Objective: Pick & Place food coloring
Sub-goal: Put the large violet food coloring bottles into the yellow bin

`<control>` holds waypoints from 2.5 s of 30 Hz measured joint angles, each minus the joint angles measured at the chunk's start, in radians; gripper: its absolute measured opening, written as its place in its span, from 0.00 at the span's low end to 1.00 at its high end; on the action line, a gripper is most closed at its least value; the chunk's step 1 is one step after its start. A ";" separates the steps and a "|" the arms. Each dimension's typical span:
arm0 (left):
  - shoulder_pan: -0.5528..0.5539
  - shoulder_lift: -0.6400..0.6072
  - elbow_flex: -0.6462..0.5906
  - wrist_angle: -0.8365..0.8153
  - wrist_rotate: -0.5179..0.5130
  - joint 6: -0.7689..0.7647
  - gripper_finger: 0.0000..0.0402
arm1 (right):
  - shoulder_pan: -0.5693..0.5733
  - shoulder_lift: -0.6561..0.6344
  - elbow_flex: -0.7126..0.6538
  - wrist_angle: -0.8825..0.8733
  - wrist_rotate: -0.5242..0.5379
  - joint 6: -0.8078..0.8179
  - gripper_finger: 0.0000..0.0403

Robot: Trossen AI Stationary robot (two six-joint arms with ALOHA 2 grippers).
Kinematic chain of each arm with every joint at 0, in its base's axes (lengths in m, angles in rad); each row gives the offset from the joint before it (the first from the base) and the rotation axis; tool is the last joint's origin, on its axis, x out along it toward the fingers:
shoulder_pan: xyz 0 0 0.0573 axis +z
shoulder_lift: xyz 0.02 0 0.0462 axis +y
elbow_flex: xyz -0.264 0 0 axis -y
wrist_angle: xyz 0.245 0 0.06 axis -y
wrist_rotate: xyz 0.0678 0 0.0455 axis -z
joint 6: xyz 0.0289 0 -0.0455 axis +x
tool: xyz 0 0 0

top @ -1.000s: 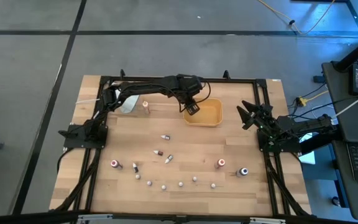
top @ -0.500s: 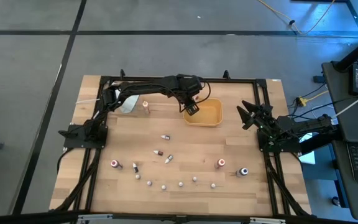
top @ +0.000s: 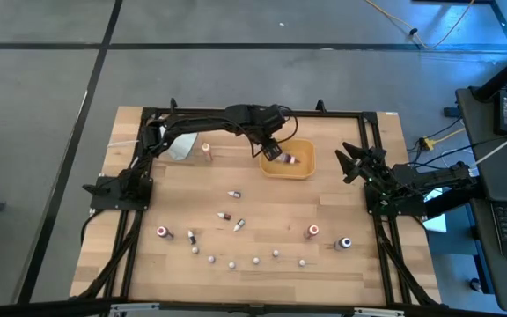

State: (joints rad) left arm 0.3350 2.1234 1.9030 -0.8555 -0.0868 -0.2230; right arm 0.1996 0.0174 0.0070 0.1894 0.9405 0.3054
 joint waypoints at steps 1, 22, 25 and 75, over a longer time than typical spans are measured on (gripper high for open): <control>-0.001 -0.001 0.000 -0.001 0.000 0.001 0.44 | 0.000 0.000 0.000 0.000 0.000 0.000 0.72; -0.021 -0.002 0.000 0.030 0.133 0.002 0.45 | 0.000 0.000 0.000 0.000 0.000 0.002 0.72; -0.020 -0.002 0.000 0.030 0.132 0.002 0.45 | 0.000 0.000 0.000 0.000 0.000 0.002 0.72; -0.090 0.036 0.000 0.327 0.171 0.629 0.67 | 0.000 0.000 0.000 -0.058 0.001 0.002 0.72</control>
State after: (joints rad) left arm 0.2447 2.1593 1.9026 -0.5285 0.0844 0.4058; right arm 0.1993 0.0177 0.0067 0.1314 0.9413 0.3069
